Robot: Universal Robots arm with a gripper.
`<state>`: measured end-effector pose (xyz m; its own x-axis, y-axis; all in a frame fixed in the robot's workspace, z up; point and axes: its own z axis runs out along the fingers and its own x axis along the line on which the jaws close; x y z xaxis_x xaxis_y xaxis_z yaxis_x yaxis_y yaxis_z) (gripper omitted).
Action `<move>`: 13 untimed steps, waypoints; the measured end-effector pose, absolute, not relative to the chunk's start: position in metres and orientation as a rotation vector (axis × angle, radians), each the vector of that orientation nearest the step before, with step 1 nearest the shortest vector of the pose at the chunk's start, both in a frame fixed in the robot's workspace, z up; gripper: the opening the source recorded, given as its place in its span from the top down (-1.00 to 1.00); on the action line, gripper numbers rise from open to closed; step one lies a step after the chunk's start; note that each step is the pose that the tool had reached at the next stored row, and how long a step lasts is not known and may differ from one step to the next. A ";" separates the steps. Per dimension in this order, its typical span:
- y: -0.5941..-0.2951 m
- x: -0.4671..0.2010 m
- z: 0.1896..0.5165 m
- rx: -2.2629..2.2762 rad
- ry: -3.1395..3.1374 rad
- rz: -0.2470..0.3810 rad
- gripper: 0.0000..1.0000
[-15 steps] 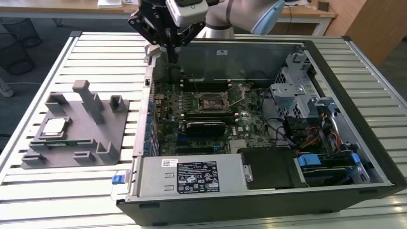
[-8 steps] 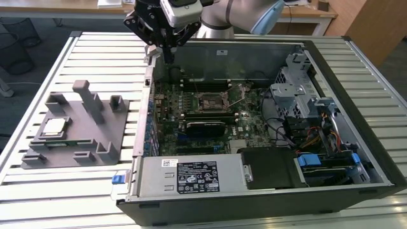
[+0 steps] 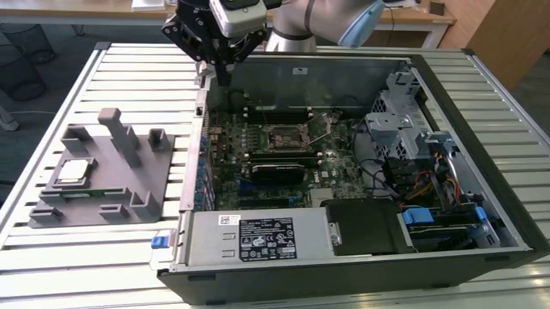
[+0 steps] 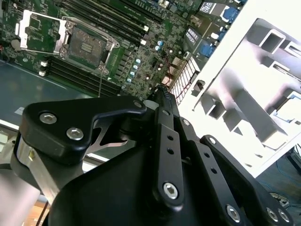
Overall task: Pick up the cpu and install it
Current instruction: 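Reach for the cpu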
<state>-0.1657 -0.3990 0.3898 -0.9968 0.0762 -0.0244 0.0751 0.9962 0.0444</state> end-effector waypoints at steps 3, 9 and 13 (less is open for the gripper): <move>-0.399 -0.169 0.390 0.118 3.113 0.068 0.79; -0.399 -0.175 0.389 0.118 3.113 0.068 0.79; -0.399 -0.180 0.389 0.118 3.113 0.068 0.79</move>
<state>-0.1800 -0.3989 0.3892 -0.9968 0.0761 -0.0244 0.0750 0.9962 0.0443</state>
